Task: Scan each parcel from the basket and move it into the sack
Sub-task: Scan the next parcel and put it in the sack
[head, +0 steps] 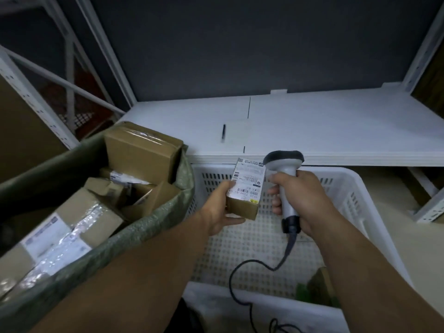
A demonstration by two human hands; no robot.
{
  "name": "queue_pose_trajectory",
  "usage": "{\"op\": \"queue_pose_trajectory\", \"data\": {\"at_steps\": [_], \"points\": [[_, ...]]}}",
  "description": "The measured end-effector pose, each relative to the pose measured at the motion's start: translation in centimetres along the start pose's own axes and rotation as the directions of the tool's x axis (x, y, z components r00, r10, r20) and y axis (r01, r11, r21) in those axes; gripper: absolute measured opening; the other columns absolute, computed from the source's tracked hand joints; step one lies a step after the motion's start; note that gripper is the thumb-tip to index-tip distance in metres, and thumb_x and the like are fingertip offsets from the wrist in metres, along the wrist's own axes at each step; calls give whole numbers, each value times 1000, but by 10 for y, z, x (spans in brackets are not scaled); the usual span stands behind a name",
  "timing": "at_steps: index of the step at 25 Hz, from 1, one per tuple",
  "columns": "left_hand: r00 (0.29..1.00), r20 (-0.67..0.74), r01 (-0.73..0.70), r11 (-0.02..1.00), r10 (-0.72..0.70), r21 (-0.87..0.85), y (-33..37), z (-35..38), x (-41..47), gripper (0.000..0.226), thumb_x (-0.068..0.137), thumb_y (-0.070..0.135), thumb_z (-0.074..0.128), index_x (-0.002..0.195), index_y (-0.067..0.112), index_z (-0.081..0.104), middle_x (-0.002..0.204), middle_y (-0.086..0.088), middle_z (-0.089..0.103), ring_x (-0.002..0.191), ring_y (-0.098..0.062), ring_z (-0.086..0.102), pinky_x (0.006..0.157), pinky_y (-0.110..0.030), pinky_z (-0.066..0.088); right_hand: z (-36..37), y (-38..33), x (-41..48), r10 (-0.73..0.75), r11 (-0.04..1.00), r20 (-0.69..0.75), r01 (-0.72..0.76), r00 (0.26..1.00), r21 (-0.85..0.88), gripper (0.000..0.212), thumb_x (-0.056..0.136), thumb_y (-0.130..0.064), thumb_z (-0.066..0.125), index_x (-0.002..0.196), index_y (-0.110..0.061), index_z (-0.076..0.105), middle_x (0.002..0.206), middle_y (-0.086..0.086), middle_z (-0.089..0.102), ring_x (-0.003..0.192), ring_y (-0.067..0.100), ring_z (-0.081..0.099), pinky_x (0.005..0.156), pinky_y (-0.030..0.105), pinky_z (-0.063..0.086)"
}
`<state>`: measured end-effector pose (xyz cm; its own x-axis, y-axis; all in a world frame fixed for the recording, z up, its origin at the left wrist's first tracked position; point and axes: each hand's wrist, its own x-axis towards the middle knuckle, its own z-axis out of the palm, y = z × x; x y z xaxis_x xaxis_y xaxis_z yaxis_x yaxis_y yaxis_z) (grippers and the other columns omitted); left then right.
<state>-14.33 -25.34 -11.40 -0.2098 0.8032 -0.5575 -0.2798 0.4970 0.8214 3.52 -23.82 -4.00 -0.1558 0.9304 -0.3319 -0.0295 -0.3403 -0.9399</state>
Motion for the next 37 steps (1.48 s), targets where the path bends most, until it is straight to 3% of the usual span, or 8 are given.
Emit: {"op": "queue_pose_trajectory", "data": {"at_steps": [9, 12, 16, 19, 22, 27, 35, 37], "points": [[983, -13, -181, 956, 183, -232, 5, -1, -34, 38, 99, 41, 54, 124, 16, 70, 113, -7, 75, 113, -26, 64, 95, -42, 57, 33, -5, -9, -155, 986, -103, 161, 983, 51, 6, 96, -13, 61, 92, -11, 63, 80, 8, 72, 48, 15, 60, 52, 30, 52], [972, 62, -206, 945, 228, -255, 6, -9, -32, 59, 83, 35, 73, 136, 12, 62, 132, -15, 67, 128, -32, 58, 104, -44, 53, 36, -7, -7, -158, 984, -121, 167, 980, 70, 5, 96, -14, 60, 95, -11, 64, 78, 5, 76, 51, 15, 63, 52, 30, 52], [951, 148, -219, 929, 272, -298, 8, -16, -25, 73, 74, 12, 75, 143, 3, 53, 137, -21, 63, 128, -36, 59, 115, -49, 43, 37, -6, -6, -159, 983, -115, 168, 981, 70, 6, 97, -15, 60, 93, -13, 64, 72, -4, 76, 53, 13, 67, 51, 29, 52], [947, 144, -245, 936, 287, -253, 10, -14, -22, 82, 74, 9, 80, 148, 6, 45, 133, -17, 67, 125, -35, 63, 103, -44, 54, 34, -4, 0, -154, 986, -119, 160, 981, 47, 5, 97, -15, 61, 99, -11, 64, 79, -3, 77, 54, 12, 68, 51, 28, 54], [943, 127, -273, 935, 307, -227, 9, -11, -18, 96, 77, 13, 86, 155, 28, 31, 130, -12, 70, 118, -33, 68, 92, -43, 58, 31, 0, 7, -144, 989, -130, 146, 981, 9, 13, 93, -9, 65, 106, -8, 62, 92, 6, 75, 56, 14, 68, 54, 31, 56], [925, 191, -267, 920, 328, -287, 10, -14, -14, 83, 76, 6, 76, 149, 22, 43, 134, -20, 65, 126, -38, 62, 109, -48, 49, 28, 2, 14, -119, 992, -151, 122, 981, 15, 17, 89, 0, 67, 105, -4, 61, 92, 10, 75, 56, 14, 66, 51, 28, 54], [953, 68, -257, 905, 296, -340, 10, -15, -6, 61, 67, 3, 65, 127, -1, 61, 121, -17, 71, 115, -30, 65, 101, -38, 55, 30, -8, 3, -79, 997, -81, 77, 994, -19, 8, 91, -2, 63, 95, -9, 63, 90, 10, 76, 53, 13, 62, 48, 27, 52], [962, -17, -261, 901, 272, -346, 8, -27, 11, 70, 64, 3, 68, 133, -5, 55, 125, -18, 70, 122, -32, 63, 96, -36, 57, 25, -19, -4, -36, 999, 9, 35, 999, 9, 3, 93, -7, 65, 96, -8, 65, 88, 15, 76, 50, 16, 55, 46, 27, 45]]}}
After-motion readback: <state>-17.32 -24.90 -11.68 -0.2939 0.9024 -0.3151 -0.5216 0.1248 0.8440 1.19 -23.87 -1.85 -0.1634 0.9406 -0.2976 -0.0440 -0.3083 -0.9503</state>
